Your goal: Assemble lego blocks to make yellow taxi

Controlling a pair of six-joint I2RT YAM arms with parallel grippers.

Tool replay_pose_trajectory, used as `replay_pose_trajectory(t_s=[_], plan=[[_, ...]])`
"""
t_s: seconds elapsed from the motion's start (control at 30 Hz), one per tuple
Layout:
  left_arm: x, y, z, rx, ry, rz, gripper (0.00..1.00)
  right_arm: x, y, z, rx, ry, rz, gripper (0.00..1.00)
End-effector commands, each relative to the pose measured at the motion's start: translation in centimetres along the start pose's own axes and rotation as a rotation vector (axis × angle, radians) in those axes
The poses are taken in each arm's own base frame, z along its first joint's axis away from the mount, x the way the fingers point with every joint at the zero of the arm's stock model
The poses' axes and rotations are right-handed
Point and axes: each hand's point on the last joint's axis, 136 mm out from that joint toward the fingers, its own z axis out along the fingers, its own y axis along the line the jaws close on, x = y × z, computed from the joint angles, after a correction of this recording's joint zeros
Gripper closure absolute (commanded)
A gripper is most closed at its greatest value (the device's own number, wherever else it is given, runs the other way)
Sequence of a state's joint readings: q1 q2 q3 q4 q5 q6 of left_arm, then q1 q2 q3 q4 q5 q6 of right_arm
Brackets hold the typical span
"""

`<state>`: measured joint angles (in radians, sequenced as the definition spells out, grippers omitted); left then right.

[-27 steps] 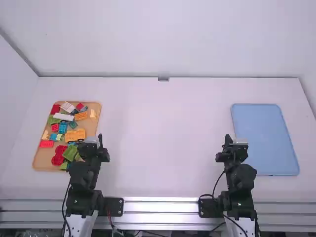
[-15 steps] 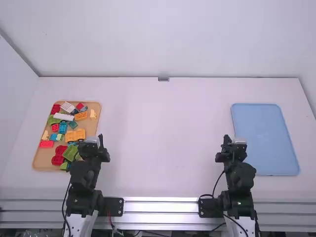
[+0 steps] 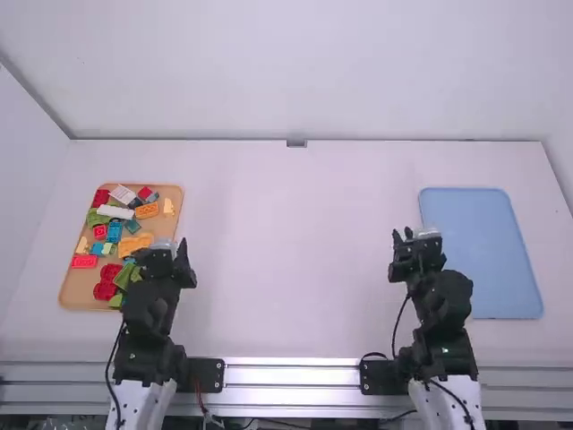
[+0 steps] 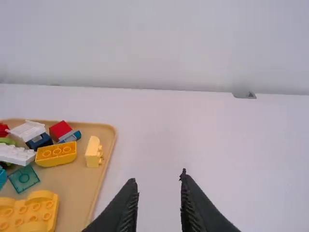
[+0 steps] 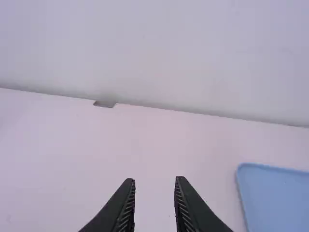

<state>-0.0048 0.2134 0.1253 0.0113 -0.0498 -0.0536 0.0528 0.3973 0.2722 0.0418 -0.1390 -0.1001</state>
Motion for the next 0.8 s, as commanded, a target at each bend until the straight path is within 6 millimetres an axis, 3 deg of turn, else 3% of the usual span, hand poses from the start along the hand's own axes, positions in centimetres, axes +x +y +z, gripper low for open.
replay_pose_trajectory(t_s=[0.0, 0.17, 0.37, 0.77], plan=[[-1.8, 0.4, 0.0, -0.035, -0.016, -0.034, 0.72, -2.7, 1.5, 0.6, -0.093, -0.02, -0.047, 0.72], [-2.3, 1.7, 0.4, -0.118, 0.02, -0.137, 0.62, -4.7, 4.0, 2.3, -0.234, 0.008, -0.13, 0.62], [-3.2, 2.4, 0.6, -0.173, 0.057, -0.218, 0.5, -6.2, 8.8, 3.7, -0.51, 0.066, -0.279, 0.5], [-5.7, 4.4, 0.5, -0.363, 0.203, -0.357, 0.27, -6.9, 17.4, 6.4, -0.956, 0.078, -0.502, 0.27]])
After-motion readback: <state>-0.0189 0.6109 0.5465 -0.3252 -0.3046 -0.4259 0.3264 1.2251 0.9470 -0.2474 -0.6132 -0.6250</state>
